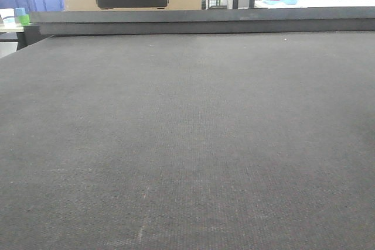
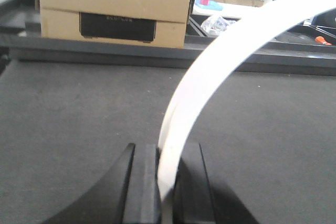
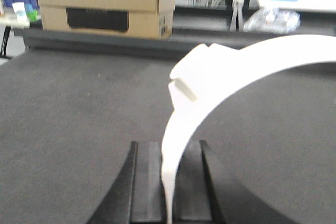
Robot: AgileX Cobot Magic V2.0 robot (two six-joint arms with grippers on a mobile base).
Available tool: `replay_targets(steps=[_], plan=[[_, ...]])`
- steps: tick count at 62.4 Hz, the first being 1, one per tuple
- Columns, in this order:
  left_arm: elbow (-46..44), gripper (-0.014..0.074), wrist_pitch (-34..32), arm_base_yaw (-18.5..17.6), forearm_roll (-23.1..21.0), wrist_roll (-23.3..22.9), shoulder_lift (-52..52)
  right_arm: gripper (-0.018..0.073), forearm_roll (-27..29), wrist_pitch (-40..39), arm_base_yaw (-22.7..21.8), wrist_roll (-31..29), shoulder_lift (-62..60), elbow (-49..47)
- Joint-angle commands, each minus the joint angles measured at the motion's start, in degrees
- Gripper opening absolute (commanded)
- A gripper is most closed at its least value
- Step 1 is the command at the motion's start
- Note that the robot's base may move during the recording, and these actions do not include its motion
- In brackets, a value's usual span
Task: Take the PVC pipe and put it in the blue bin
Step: 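Lift both held white clamps up off the table, then hold both clamps and turn the base away from the table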
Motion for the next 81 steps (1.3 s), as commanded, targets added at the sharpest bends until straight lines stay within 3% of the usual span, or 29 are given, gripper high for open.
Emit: replay_targets(steps=[1, 18, 81], plan=[[1.63, -0.0111, -1.42, -0.33, 0.65, -0.4, -2.45, -0.0168, -1.59, -3.09, -0.07, -0.35, -2.9, 2.21], [9.02, -0.0111, -10.41, -0.33, 0.65, -0.4, -9.8, -0.0168, -1.59, -3.22, -0.07, -0.35, -7.33, 3.3], [9.16, -0.0111, -10.4, -0.33, 0.65, -0.4, -11.59, -0.0168, -1.48, -2.73, -0.07, -0.35, -7.42, 3.3]])
